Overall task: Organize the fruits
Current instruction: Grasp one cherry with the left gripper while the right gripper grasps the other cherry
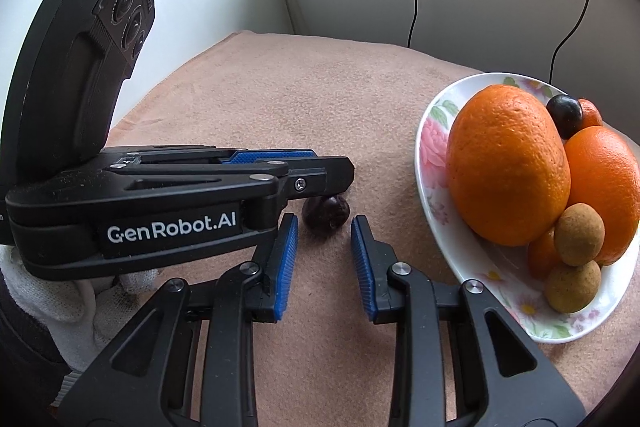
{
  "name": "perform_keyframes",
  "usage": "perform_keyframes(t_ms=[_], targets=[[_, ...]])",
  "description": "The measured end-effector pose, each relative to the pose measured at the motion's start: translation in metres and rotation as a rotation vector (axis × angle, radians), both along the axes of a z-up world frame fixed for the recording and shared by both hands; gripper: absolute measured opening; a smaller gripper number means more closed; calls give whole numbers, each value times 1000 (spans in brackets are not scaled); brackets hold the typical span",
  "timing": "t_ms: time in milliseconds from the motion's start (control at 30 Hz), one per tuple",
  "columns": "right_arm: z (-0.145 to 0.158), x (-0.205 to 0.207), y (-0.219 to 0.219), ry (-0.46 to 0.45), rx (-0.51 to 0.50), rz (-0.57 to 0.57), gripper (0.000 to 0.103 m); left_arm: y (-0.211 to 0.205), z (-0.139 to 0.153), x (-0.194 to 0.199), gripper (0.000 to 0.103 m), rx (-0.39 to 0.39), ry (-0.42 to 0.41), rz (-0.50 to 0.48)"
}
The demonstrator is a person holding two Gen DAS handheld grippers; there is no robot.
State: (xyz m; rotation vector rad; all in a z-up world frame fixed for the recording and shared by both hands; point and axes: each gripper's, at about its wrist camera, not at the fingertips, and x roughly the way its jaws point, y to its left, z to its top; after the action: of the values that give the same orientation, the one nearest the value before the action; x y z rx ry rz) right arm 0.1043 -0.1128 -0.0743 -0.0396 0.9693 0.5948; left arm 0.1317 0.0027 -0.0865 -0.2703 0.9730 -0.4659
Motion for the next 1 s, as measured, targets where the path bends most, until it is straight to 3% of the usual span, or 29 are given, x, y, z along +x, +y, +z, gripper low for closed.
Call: perform_keyframes(t_ms=[433,1000], targets=[[-5,-1,6,-4,-24,4,29,0,0,-2,23,-2,-11,8],[-5,-3,3,-6,-3,9,21,0,2,-6,23,9,-26,33]])
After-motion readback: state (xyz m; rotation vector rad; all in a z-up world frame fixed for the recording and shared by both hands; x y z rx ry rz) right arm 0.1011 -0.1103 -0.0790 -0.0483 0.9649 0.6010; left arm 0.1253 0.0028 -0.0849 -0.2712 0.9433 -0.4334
